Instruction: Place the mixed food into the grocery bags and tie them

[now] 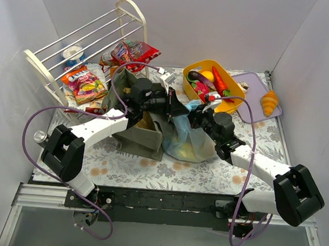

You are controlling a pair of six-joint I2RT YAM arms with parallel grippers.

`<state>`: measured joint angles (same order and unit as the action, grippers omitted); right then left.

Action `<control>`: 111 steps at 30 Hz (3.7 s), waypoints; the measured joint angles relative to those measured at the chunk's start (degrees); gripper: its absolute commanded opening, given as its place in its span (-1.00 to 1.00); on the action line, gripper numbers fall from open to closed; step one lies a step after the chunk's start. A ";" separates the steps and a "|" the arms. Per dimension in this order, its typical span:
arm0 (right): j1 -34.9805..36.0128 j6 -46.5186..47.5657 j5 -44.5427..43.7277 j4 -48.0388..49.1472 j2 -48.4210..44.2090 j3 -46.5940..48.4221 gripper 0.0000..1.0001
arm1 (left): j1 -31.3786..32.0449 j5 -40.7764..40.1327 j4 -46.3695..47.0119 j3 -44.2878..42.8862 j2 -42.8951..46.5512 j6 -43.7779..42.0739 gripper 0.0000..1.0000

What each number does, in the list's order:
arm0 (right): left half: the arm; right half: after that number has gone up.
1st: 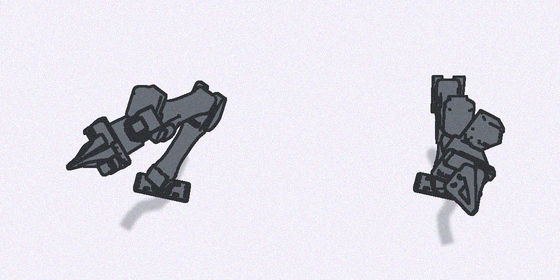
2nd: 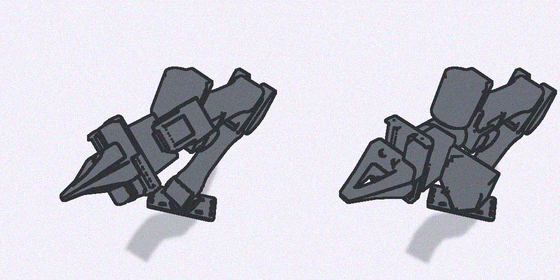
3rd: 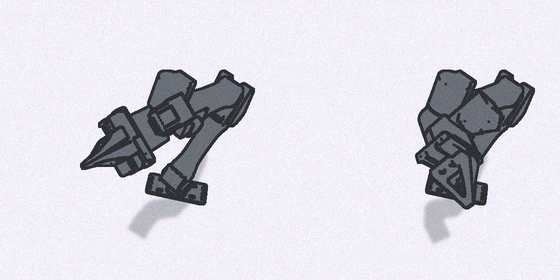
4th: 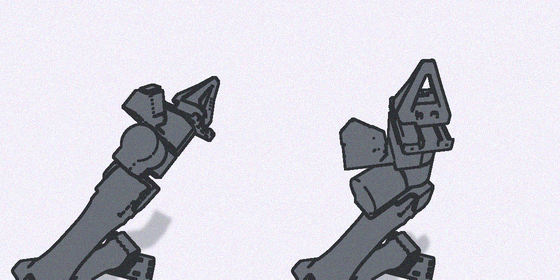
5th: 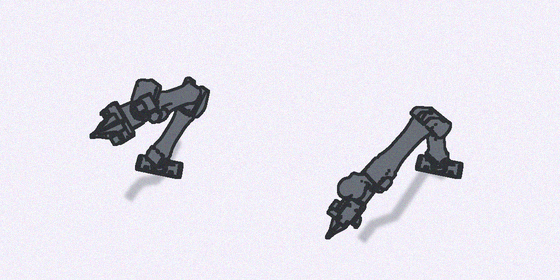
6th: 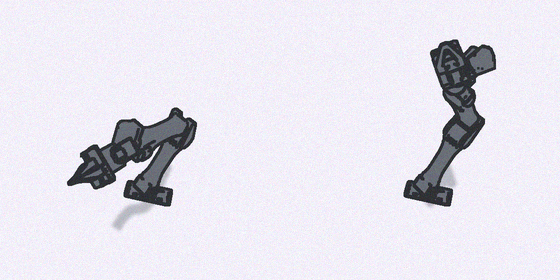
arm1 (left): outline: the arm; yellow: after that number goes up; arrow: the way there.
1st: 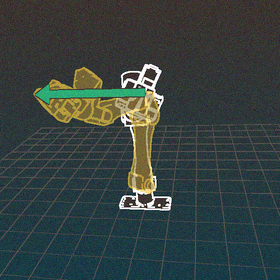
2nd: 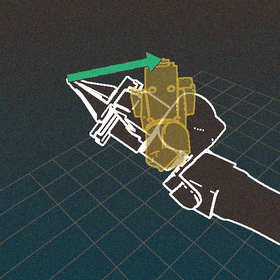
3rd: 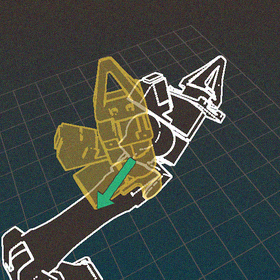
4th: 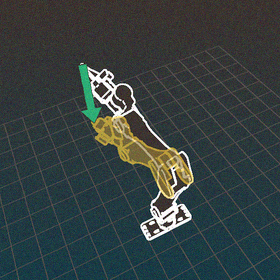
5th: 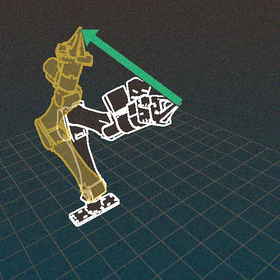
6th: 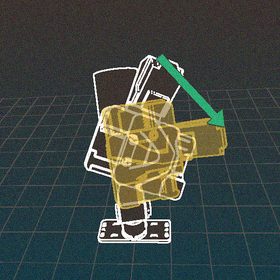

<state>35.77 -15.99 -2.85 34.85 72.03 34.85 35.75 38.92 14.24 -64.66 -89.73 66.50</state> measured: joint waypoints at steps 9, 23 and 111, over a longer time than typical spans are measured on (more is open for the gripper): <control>1.27 -4.96 1.05 1.03 0.11 -0.61 -0.97 | 0.74 -1.77 -0.31 -0.07 -0.35 -2.12 -1.00; 1.86 -9.90 2.19 4.76 -5.05 -7.02 -0.97 | 1.16 -1.01 -0.76 -0.09 0.59 -3.54 -1.00; -3.02 -48.30 -1.75 -32.26 -3.78 14.40 -0.22 | 6.75 -10.45 -6.60 1.64 6.05 -22.88 -1.00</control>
<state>32.75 -64.29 -4.60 2.59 68.25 49.25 42.50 28.47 7.64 -63.02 -83.68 43.62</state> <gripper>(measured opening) 0.437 0.020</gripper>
